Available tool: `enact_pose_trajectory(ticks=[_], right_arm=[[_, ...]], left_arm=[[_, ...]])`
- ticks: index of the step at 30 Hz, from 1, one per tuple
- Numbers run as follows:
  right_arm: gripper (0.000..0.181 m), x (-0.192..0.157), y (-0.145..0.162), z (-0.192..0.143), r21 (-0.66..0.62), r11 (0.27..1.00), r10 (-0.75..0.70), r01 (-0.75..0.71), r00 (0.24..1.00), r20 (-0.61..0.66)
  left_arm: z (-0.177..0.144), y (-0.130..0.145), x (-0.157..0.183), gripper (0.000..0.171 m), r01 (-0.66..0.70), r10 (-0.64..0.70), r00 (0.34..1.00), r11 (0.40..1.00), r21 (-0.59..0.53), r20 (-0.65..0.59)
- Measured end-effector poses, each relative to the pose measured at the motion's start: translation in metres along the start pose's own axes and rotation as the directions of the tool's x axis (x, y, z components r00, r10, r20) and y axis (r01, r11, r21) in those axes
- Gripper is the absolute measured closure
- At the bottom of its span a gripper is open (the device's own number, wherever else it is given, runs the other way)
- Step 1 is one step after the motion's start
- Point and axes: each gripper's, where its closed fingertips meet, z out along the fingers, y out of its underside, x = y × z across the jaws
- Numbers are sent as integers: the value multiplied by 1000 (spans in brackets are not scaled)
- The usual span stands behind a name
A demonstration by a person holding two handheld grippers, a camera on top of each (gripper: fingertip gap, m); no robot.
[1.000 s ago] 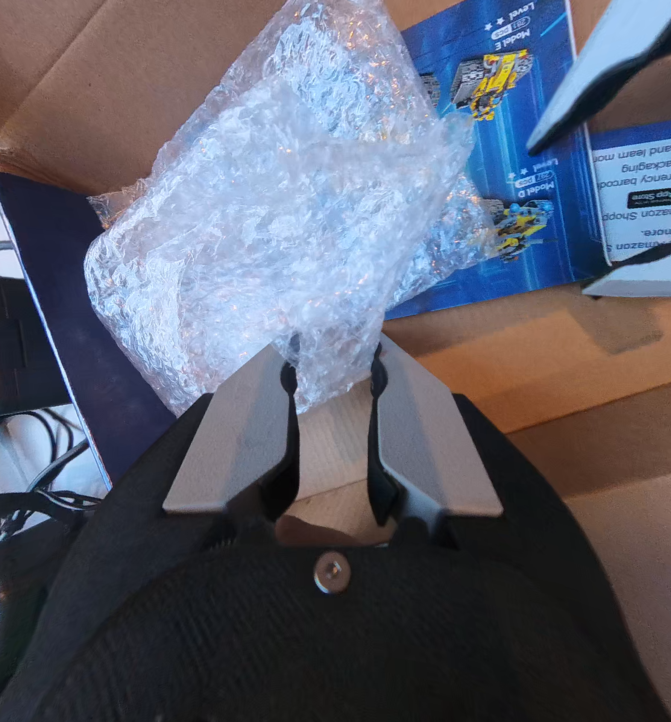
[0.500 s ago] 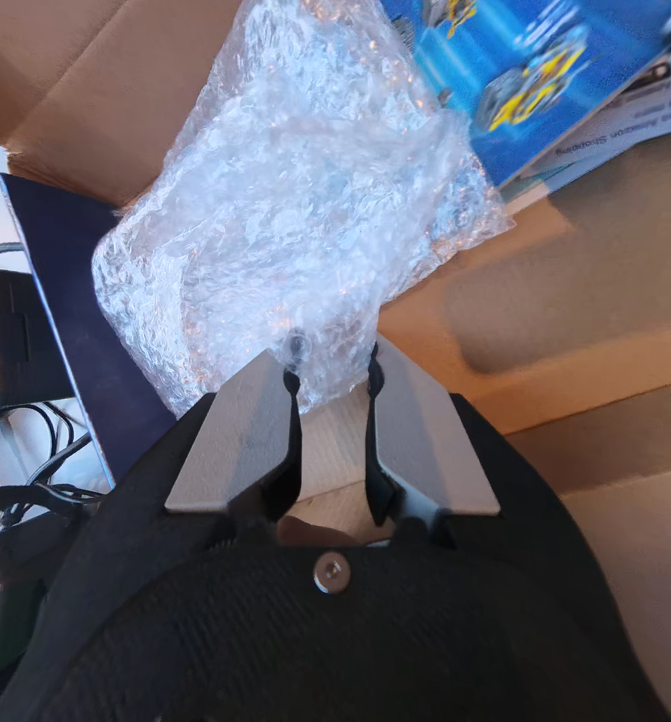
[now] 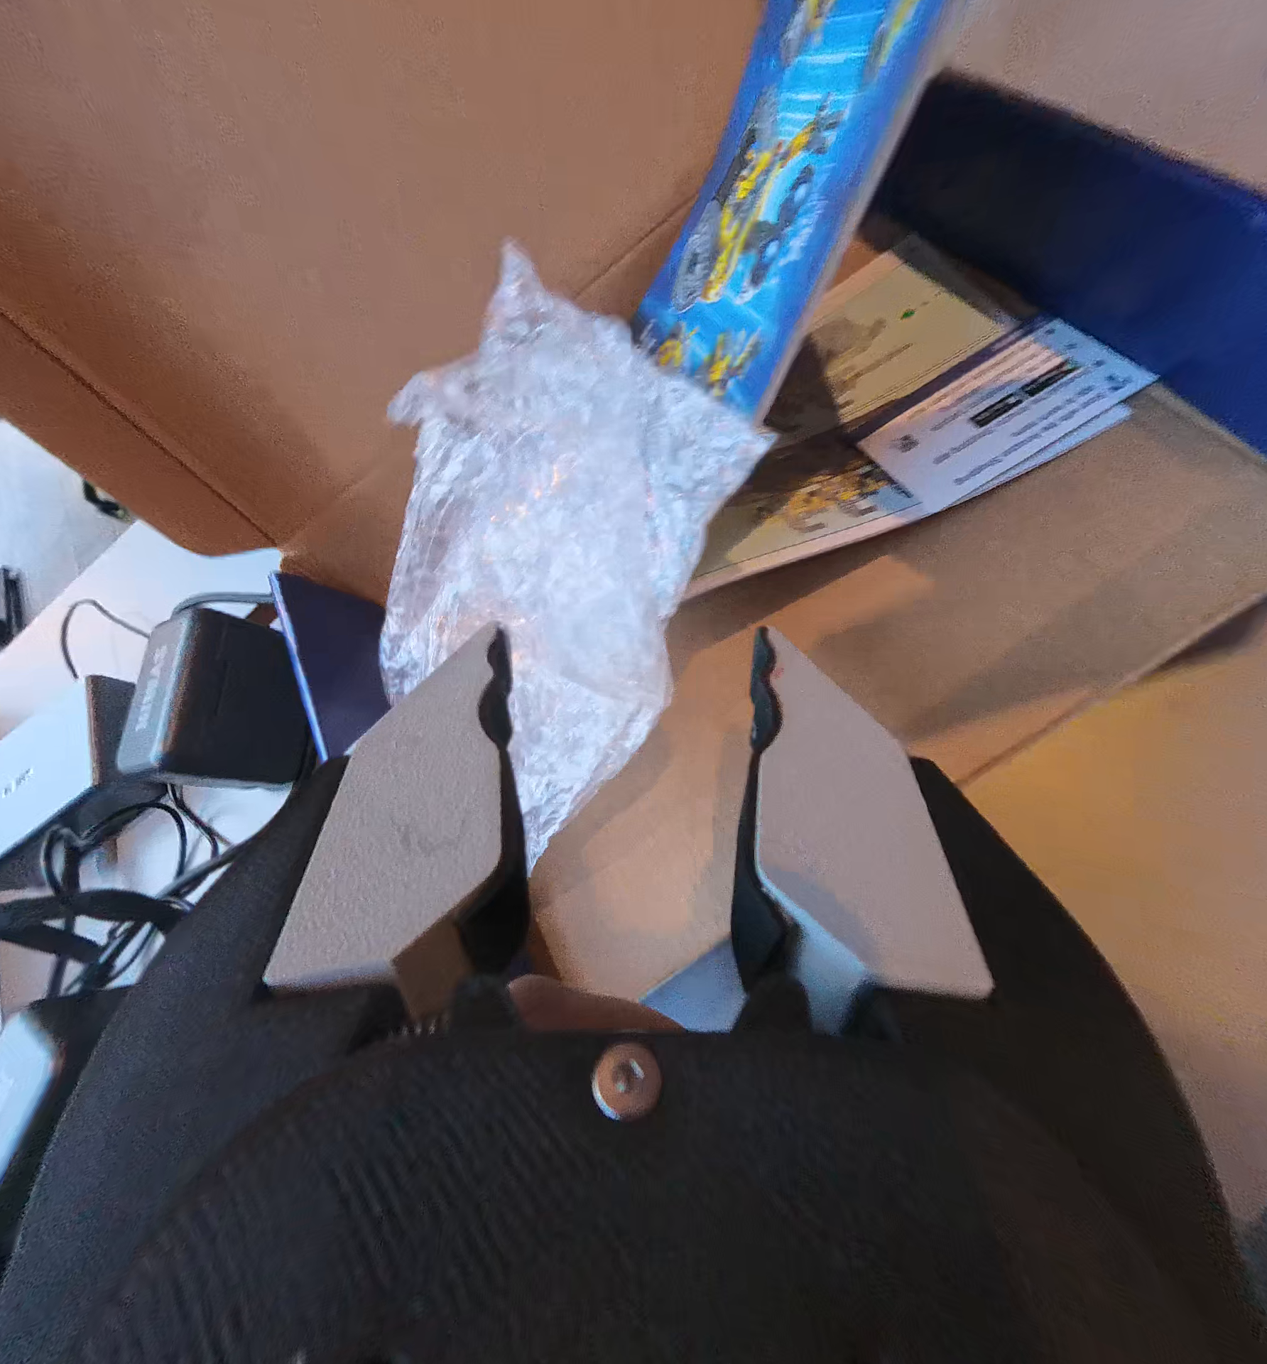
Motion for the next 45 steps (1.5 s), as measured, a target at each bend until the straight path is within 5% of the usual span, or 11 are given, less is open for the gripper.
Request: enact_pose_trajectory(ticks=[15,23,26,30,33,35,36,38,40,43,45], right_arm=[[181,14,-22,-76,120,992,-16,33,991,-136],[181,9,-26,-97,156,987,-8,28,991,-133],[181,14,-27,-103,164,986,-8,34,987,-158],[181,28,-32,-115,172,984,-12,47,980,-198],[181,35,-41,-125,199,979,2,39,979,-203],[181,38,-46,-129,210,977,4,41,977,-212],[181,39,-47,-129,212,977,7,39,978,-210],[181,38,-48,-126,211,977,13,30,980,-200],[181,36,-47,-122,207,978,13,29,980,-199],[181,32,-48,-120,212,977,10,33,980,-198],[181,28,-51,-118,217,976,12,29,982,-187]], left_arm=[[-22,-100,60,103,-211,204,977,962,172,61],[-18,-134,78,133,-252,245,968,945,208,59],[-31,-136,74,109,-231,220,973,953,194,74],[-19,-87,54,82,-106,106,993,994,-5,-56],[-31,-77,52,77,119,-112,966,993,16,-233],[-50,-90,51,74,330,-280,879,942,66,-387],[-63,-103,53,75,457,-352,782,885,89,-515],[-71,-111,38,100,605,-442,648,794,67,-620],[-65,-99,25,100,538,-417,740,838,93,-529],[-62,-94,37,104,229,-153,926,955,190,-345],[-54,-97,46,103,24,18,981,978,209,-195]])
